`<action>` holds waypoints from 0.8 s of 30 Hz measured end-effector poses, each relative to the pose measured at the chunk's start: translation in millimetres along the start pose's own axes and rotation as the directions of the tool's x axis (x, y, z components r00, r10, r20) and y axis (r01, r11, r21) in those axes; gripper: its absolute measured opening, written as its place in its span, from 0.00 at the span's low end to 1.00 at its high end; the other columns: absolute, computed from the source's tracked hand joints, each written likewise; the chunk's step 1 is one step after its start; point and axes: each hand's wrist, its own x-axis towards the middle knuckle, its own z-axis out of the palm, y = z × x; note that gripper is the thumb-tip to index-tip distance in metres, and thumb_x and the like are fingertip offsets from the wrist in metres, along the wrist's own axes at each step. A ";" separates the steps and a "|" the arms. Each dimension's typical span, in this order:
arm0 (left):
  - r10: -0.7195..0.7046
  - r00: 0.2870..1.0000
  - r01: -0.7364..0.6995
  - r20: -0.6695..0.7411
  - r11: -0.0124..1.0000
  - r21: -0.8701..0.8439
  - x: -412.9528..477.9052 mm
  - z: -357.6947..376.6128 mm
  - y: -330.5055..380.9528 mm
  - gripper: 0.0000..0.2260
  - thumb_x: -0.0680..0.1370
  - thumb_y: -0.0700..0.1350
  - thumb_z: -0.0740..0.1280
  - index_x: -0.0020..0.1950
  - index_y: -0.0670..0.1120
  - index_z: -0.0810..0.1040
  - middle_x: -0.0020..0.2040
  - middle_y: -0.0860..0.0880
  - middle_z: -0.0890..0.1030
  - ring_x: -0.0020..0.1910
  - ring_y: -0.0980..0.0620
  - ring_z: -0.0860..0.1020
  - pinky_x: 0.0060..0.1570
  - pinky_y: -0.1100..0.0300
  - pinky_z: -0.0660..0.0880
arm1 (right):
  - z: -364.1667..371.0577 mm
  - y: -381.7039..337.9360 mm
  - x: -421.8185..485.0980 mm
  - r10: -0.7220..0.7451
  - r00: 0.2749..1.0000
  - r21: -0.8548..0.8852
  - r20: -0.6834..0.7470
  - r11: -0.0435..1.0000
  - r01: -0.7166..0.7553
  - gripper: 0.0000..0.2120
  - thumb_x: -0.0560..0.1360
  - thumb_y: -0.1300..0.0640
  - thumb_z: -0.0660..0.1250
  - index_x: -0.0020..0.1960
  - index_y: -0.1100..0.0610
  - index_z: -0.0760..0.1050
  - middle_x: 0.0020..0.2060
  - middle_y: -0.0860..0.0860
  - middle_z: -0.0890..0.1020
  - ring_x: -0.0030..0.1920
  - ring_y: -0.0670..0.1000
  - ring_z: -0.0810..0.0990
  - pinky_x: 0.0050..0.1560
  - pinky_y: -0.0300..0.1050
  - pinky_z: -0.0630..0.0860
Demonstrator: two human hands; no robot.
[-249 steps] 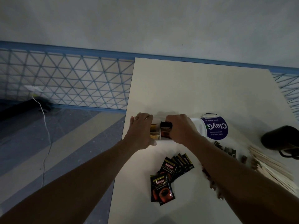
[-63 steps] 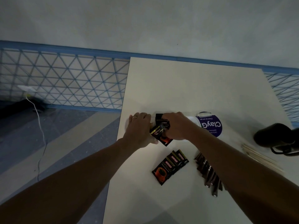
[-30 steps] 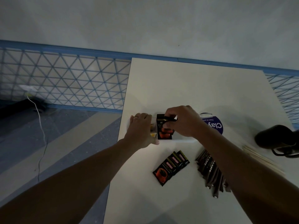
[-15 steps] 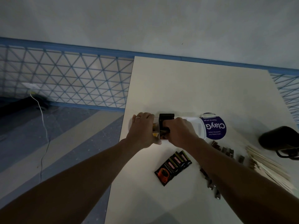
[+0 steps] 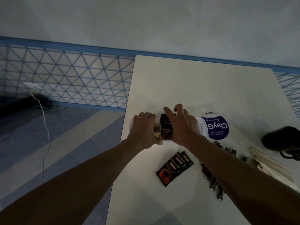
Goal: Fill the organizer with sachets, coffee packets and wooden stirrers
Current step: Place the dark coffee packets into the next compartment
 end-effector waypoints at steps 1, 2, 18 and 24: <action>-0.002 1.000 0.002 -0.002 1.000 -0.001 -0.1 -0.4 0.0 0.47 0.61 0.62 0.78 0.73 0.43 0.65 0.72 0.46 0.69 0.72 0.45 0.64 0.73 0.43 0.56 | 1.1 -0.9 2.1 -0.005 1.000 -0.003 0.014 1.000 0.005 0.50 0.60 0.48 0.82 0.74 0.47 0.57 0.63 0.55 0.64 0.54 0.54 0.74 0.49 0.49 0.76; -0.004 1.000 0.004 -0.001 1.000 0.001 -0.2 -0.9 0.4 0.47 0.61 0.62 0.78 0.73 0.43 0.65 0.72 0.46 0.69 0.72 0.45 0.64 0.73 0.43 0.56 | 1.8 -1.4 3.7 -0.010 1.000 -0.001 0.025 1.000 0.010 0.48 0.61 0.48 0.81 0.73 0.48 0.58 0.62 0.55 0.64 0.54 0.55 0.74 0.50 0.49 0.76; -0.006 1.000 0.006 0.010 1.000 0.020 -1.4 -3.7 3.1 0.46 0.62 0.62 0.78 0.73 0.44 0.65 0.71 0.47 0.69 0.72 0.46 0.64 0.73 0.45 0.57 | 11.9 2.0 2.5 -0.059 0.997 0.007 -0.057 0.998 0.059 0.30 0.67 0.47 0.77 0.65 0.52 0.71 0.56 0.53 0.74 0.51 0.54 0.75 0.45 0.49 0.76; -0.007 1.000 0.006 0.011 1.000 0.017 -1.5 -5.4 5.0 0.47 0.62 0.62 0.78 0.74 0.44 0.64 0.71 0.46 0.69 0.71 0.46 0.64 0.73 0.45 0.57 | 8.9 7.8 -2.7 -0.036 0.997 0.095 -0.071 0.995 0.043 0.36 0.68 0.44 0.76 0.71 0.50 0.66 0.58 0.53 0.75 0.54 0.54 0.77 0.47 0.49 0.77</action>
